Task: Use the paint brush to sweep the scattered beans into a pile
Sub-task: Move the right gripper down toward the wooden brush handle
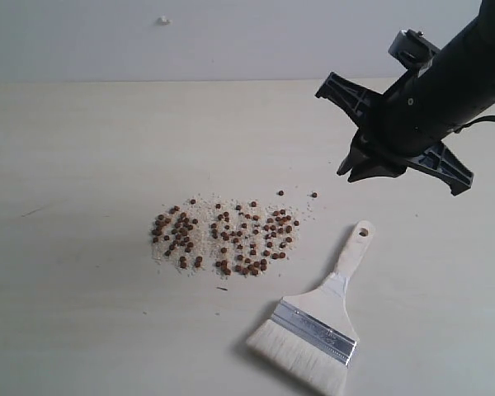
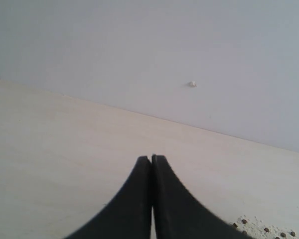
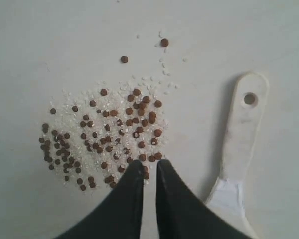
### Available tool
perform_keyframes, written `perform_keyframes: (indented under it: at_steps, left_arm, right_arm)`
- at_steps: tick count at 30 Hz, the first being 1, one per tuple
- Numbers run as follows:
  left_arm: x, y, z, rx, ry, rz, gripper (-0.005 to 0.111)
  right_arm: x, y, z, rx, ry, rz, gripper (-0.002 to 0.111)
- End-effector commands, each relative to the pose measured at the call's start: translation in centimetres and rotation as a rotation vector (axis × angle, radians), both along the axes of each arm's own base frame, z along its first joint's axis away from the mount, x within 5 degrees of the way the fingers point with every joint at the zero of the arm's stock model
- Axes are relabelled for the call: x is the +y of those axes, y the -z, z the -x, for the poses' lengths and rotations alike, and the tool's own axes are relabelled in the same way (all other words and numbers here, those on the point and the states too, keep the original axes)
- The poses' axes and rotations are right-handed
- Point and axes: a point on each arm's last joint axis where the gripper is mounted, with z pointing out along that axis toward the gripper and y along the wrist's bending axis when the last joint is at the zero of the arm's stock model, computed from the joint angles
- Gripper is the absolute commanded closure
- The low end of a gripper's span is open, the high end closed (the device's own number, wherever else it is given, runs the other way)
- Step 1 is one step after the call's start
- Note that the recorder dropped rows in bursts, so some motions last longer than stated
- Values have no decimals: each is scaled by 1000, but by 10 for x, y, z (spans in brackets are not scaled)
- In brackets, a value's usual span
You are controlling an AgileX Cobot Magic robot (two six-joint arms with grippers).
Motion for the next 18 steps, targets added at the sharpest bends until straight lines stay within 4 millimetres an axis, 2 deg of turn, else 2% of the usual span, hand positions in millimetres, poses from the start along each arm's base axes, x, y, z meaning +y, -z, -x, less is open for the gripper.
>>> perform_keyframes:
  at_steps: [1, 8, 11, 15, 18]
  left_arm:
    - [0, -1, 0, -8, 1, 8, 107]
    - [0, -1, 0, -8, 1, 8, 107]
    - [0, -1, 0, -8, 1, 8, 107]
    - [0, -1, 0, -8, 1, 8, 107]
    - [0, -1, 0, -8, 1, 8, 107]
  right_arm:
    - [1, -6, -10, -113, 33, -17, 97]
    - [1, -10, -19, -198, 92, -45, 97]
    - [2, -9, -19, -169, 142, -80, 97]
    - [21, 4, -10, -28, 200, -122, 98]
    - [37, 11, -2, 17, 185, -103, 105]
